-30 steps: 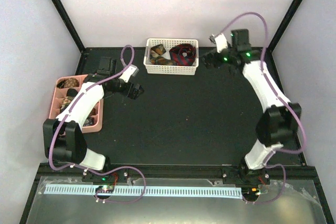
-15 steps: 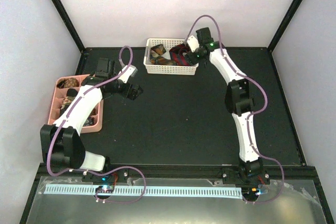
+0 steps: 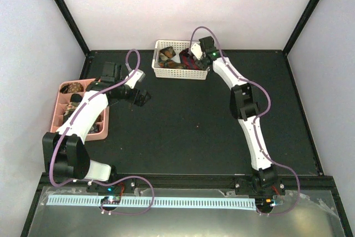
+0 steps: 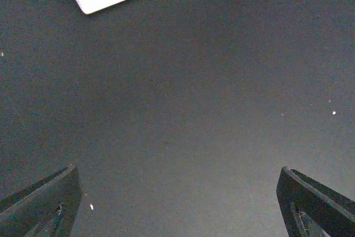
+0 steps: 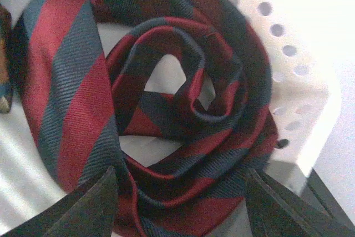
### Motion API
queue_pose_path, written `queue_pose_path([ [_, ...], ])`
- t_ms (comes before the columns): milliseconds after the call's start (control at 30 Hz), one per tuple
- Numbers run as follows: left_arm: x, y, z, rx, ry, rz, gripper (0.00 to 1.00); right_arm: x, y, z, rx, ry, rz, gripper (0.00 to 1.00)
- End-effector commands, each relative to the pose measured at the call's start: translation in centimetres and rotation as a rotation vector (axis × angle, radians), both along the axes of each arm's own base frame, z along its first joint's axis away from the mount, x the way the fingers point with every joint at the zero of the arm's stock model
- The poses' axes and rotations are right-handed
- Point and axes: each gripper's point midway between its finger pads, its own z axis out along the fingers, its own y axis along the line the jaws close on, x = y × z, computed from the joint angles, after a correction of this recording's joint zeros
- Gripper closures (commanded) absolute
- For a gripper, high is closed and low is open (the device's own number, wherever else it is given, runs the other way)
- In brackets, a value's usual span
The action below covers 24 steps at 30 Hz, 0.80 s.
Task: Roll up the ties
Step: Pick up the tie from the bin.
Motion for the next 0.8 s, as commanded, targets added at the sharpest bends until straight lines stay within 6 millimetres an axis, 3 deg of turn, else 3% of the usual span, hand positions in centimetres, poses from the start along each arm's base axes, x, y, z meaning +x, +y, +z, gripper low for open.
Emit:
queue_pose_path([
  [0, 0.1, -0.2, 0.8, -0.019, -0.024, 0.008, 0.01, -0.1, -0.5, -3.5, -0.149, 0.024, 0.062, 0.36],
  [100, 0.0, -0.1, 0.9, -0.018, -0.025, 0.008, 0.01, -0.9, -0.8, -4.6, -0.189, 0.064, 0.095, 0.38],
  [200, -0.2, 0.0, 0.8, -0.013, -0.026, 0.007, 0.01, -3.2, -0.8, -5.5, -0.2, 0.158, 0.149, 0.4],
  [400, -0.4, -0.3, 0.7, -0.03, -0.016, -0.008, 0.01, -7.5, -0.3, -4.2, -0.144, 0.275, 0.241, 0.39],
  [533, -0.6, -0.7, 1.0, -0.05, -0.015, -0.024, 0.01, -8.4, -0.5, -4.9, -0.168, 0.333, 0.27, 0.4],
  [667, -0.7, -0.6, 1.1, -0.042, -0.023, -0.022, 0.01, -7.1, -1.2, -6.3, -0.217, 0.306, 0.229, 0.6],
  [767, -0.7, -0.4, 1.0, -0.034, -0.028, -0.017, 0.01, -6.0, -1.0, -5.8, -0.197, 0.269, 0.194, 0.91],
])
